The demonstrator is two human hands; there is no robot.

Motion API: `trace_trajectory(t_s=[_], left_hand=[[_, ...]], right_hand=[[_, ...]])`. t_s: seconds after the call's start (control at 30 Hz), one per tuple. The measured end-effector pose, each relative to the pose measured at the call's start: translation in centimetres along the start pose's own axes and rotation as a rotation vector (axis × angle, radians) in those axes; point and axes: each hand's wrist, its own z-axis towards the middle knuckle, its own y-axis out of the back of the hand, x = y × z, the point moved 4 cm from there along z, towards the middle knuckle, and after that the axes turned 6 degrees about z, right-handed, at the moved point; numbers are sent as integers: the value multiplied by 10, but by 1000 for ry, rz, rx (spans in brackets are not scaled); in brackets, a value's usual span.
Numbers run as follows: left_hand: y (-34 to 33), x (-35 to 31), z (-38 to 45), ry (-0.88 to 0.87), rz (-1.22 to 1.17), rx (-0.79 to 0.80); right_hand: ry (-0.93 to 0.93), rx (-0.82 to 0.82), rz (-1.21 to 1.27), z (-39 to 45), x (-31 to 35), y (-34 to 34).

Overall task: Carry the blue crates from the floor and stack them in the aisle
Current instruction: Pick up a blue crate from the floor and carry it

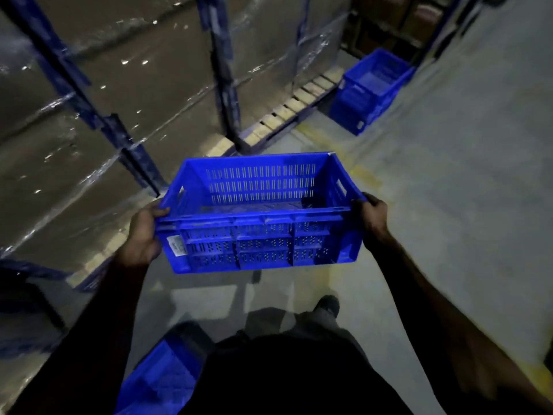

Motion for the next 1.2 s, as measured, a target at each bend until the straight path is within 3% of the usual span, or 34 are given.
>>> trace_trajectory(t_s=[0.3,0.73,0.97,1.2], left_hand=[[-134,-22,48,6,68,88],[-397,-49,74,43,130,197],[-509,-66,133,80,167,210],[-618,-86,235,108,192,328]], right_hand=[[-73,-150,102,47,-9,109],[-122,-277,160,175,14,266],[-142,-362,198,253,28,315],[-147,-452,185,356,55,334]])
